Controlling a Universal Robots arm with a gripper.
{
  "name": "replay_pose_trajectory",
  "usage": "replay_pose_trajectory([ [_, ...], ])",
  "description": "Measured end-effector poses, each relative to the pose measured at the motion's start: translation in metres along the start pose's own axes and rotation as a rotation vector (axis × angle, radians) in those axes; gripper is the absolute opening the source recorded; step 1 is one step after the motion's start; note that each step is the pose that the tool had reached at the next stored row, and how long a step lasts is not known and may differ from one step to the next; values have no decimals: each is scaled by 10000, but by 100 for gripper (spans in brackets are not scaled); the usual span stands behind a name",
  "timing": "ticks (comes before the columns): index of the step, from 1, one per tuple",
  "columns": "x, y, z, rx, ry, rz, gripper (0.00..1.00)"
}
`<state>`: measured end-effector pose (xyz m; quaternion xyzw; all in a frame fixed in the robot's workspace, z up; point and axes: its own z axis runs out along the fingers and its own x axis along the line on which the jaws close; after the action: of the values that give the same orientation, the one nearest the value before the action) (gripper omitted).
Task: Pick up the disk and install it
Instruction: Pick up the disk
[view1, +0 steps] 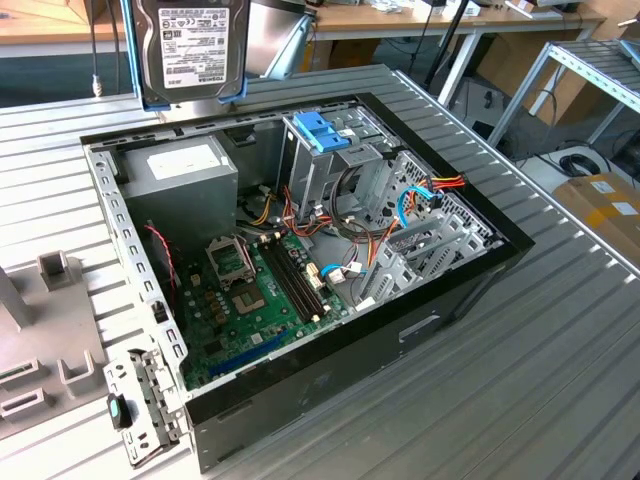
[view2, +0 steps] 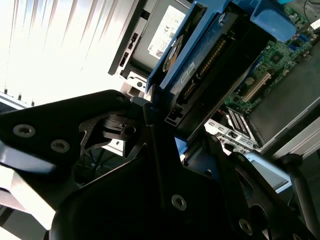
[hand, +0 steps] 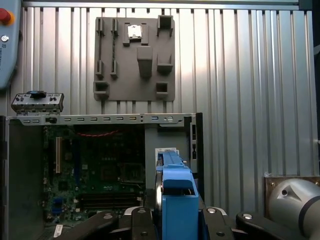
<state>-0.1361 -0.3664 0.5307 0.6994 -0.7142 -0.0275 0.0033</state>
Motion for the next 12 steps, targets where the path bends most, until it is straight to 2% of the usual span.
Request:
replay_pose_trajectory([
  [12,31,-1,-1,0,1,0,37],
])
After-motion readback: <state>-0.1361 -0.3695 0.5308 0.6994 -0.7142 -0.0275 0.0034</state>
